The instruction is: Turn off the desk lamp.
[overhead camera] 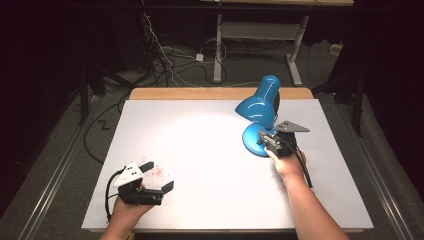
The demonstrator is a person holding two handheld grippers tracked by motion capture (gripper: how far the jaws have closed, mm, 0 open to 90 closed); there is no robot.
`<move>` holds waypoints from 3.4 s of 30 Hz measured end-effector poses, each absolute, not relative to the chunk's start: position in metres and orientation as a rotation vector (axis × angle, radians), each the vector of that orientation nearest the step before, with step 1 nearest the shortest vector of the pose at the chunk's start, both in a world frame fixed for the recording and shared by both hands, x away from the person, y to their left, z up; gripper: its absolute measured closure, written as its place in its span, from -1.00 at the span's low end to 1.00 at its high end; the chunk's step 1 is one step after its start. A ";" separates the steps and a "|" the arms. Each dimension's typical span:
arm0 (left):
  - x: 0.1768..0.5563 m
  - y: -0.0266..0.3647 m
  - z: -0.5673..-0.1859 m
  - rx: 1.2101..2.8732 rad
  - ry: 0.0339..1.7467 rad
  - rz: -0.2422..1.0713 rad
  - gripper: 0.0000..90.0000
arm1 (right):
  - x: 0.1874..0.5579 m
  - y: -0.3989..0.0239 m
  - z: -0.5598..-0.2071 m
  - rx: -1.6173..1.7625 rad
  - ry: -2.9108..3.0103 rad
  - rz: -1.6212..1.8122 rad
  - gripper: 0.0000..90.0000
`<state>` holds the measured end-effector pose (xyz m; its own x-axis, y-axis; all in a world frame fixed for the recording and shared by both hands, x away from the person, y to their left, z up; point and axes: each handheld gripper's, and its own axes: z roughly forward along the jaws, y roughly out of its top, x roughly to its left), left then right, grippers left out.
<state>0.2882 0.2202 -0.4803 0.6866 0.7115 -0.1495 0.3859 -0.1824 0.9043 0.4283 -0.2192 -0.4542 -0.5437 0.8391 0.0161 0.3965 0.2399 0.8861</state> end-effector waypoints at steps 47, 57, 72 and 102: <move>0.289 0.222 -0.481 1.797 0.878 0.367 -1.00 | 0.431 -0.226 -0.476 1.205 2.097 1.215 1.00; 0.288 0.221 -0.480 1.797 0.874 0.367 -1.00 | 0.431 -0.227 -0.478 1.216 2.074 1.178 1.00; 0.289 0.221 -0.481 1.800 0.876 0.358 -1.00 | 0.429 -0.229 -0.476 1.234 2.067 1.201 1.00; 0.297 0.226 -0.490 1.820 0.891 0.328 -1.00 | 0.340 -0.246 -0.475 1.150 2.102 1.288 1.00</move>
